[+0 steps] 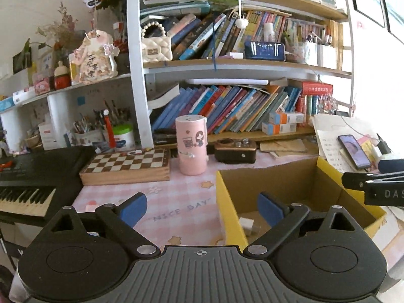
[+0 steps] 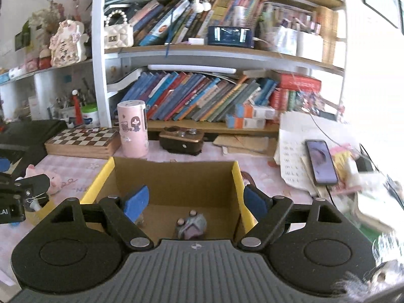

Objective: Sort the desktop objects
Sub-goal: 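Withdraw both tools from the box back toward the tape roll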

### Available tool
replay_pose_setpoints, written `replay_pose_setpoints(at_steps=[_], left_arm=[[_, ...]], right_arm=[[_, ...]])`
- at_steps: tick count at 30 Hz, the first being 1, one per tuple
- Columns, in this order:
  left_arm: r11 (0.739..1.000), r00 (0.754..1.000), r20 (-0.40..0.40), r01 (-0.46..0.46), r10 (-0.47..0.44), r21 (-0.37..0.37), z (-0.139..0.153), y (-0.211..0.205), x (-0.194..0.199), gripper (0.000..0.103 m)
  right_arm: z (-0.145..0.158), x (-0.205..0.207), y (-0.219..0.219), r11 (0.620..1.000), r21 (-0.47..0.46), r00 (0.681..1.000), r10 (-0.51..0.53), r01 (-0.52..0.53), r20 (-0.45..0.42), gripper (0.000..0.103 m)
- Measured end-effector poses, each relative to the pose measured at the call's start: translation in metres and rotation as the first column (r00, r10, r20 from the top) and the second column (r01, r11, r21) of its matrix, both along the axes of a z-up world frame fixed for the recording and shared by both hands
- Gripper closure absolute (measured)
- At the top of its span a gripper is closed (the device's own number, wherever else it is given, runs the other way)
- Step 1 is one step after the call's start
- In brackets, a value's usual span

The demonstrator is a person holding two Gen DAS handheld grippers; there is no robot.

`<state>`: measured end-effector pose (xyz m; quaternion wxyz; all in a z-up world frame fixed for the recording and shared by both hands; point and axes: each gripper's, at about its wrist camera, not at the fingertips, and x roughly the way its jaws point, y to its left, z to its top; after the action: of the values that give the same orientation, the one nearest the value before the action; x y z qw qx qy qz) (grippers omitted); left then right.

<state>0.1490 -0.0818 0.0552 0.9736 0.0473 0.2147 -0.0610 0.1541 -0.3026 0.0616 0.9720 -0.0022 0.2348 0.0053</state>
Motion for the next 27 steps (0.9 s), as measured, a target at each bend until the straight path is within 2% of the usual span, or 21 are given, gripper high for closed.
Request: replay_pose_setpoints(at_steps=[7,14,19,27], left_arm=[[1.0,1.0,-0.026,0.01,-0.01,0.016,-0.009,0.035,-0.037,0.007],[1.0,0.995,-0.1,0.011,-0.01,0.009,-0.025,0.074,-0.074,0.007],[0.998,0.992,-0.126,0.026,-0.02,0.05,-0.038,0.091,-0.094,0.007],[0.997,0.99,-0.141,0.022,-0.012,0.069,-0.047,0.112,-0.118,0.007]], right_arm=[[-0.013,-0.043,0.035,0.996,0.019,0.996,-0.083,0.084,-0.021,0.021],[-0.031,-0.091,0.08,0.993,0.033,0.99,-0.114,0.117,-0.077,0.021],[-0.048,-0.119,0.107,0.991,0.056,0.984,-0.115,0.124,-0.137,0.021],[-0.062,-0.132,0.143,0.996,0.062,0.972,-0.049,0.065,-0.23,0.021]])
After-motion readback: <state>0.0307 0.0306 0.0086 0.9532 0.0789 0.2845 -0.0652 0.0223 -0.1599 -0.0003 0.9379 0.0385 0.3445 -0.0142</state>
